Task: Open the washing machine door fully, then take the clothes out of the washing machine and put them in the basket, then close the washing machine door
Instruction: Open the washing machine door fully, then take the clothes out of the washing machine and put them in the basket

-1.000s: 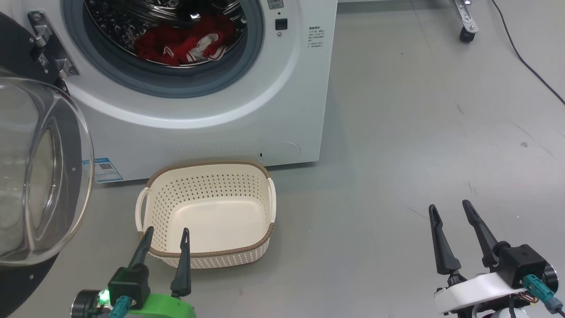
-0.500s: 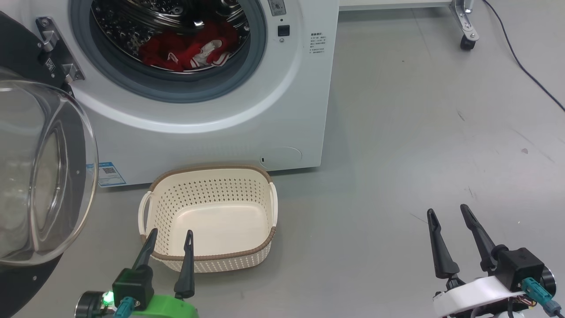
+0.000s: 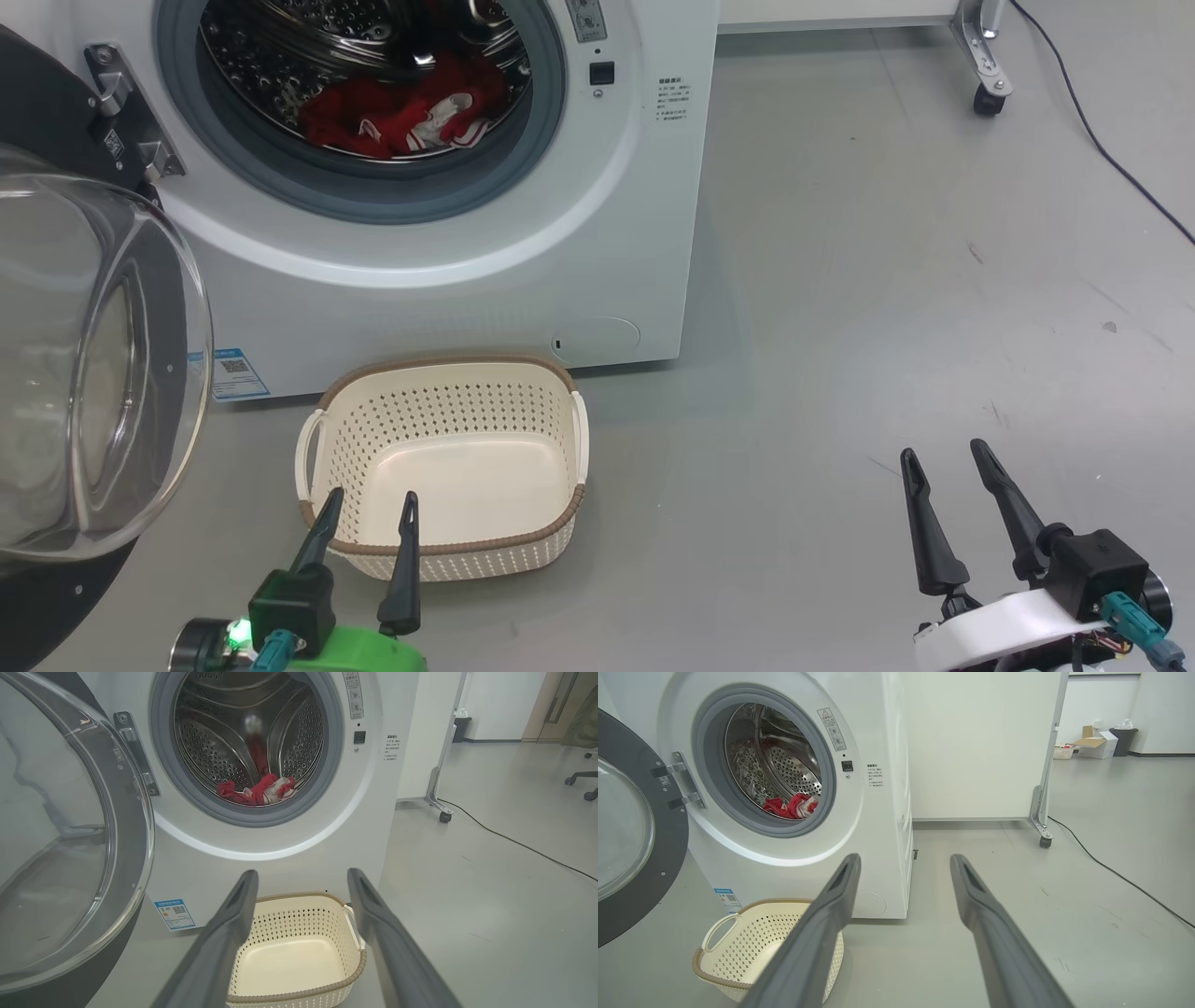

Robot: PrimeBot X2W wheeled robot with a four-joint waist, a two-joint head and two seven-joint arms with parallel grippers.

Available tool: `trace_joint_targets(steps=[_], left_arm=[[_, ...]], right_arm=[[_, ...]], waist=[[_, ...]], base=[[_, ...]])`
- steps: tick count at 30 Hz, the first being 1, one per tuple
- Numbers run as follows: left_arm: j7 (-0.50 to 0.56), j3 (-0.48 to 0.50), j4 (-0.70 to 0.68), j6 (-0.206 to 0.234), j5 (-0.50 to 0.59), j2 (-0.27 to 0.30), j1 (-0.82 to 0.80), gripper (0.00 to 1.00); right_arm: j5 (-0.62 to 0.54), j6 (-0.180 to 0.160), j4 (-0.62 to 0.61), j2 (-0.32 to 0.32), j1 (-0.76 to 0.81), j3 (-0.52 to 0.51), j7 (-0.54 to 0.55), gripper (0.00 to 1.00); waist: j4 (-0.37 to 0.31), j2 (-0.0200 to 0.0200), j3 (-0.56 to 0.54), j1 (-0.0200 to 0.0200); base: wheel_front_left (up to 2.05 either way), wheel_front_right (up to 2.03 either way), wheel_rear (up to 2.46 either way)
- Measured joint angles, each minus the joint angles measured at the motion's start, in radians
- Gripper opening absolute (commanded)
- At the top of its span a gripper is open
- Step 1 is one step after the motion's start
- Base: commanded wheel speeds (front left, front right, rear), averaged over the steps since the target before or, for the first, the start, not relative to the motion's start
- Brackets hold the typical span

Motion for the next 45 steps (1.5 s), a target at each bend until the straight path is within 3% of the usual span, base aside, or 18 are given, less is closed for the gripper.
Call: trace_joint_targets(steps=[17, 45], left_arm=[[0.000, -0.011, 0.005, 0.001, 0.000, 0.000, 0.000, 1.00], [0.000, -0.021, 0.016, 0.008, 0.000, 0.000, 0.000, 1.00]], right_arm=[[0.000, -0.002, 0.000, 0.000, 0.000, 0.007, 0.000, 1.00], [0.012, -0.009, 0.012, 0.001, 0.001, 0.015, 0.000, 1.00]], waist=[[-0.005, 0.0000, -0.003, 0.0000], [-0.012, 0.0000, -0.015, 0.0000]], base=[[0.32, -0.32, 0.00], [0.89, -0.89, 0.00]])
